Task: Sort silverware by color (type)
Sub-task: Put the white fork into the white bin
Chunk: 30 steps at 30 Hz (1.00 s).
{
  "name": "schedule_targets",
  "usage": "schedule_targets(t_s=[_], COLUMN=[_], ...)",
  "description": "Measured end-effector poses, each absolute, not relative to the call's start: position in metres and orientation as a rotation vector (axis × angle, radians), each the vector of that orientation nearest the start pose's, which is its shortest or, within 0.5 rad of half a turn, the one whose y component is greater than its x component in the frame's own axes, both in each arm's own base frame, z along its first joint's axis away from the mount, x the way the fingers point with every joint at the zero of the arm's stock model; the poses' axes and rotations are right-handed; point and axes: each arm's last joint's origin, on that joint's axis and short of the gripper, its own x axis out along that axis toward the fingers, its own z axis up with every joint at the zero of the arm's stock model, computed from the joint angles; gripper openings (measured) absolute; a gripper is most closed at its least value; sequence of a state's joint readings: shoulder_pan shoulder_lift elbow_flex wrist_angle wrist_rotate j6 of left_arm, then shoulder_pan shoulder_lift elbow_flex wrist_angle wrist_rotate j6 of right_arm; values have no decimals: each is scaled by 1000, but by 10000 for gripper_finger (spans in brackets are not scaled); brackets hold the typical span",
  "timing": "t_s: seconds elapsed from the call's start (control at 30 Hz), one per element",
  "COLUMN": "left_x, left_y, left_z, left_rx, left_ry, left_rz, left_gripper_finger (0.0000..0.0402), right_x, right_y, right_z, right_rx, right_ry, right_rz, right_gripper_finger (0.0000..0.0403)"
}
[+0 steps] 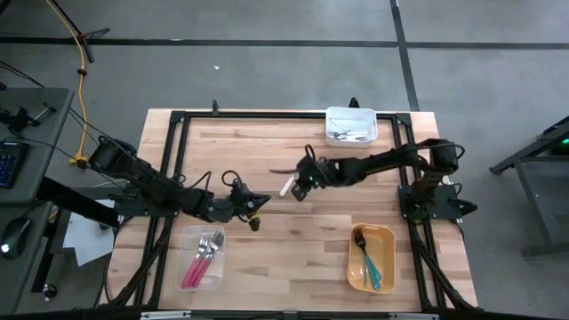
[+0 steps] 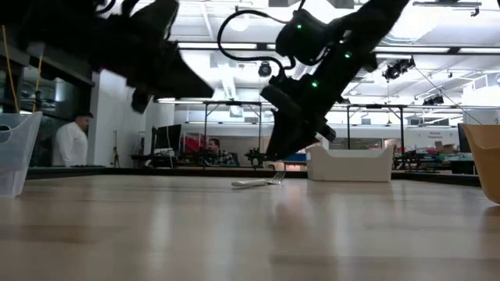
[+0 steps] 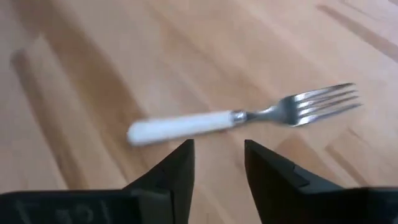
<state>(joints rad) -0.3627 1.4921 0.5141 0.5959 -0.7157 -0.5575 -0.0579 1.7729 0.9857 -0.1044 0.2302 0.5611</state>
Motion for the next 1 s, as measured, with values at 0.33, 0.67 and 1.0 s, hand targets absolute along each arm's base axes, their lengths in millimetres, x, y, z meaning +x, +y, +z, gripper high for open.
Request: schedule_targets(t_s=[0.33,0.67,1.0], left_x=[237,236,236], left_y=[-80,-82,-82], left_z=[146,146,145], left_rx=[-420,-419,-421], left_ry=[193,196,199], left_rz=[424,413,411], left_gripper_finger=[0,0,0], right_x=[369,402,392], right_y=[-54,-38,-22], right_z=[149,135,161], right_rx=[569,340,202], right_ry=[818,979,1268], right_rz=[-591,-408,-299], right_gripper_finger=[196,196,177])
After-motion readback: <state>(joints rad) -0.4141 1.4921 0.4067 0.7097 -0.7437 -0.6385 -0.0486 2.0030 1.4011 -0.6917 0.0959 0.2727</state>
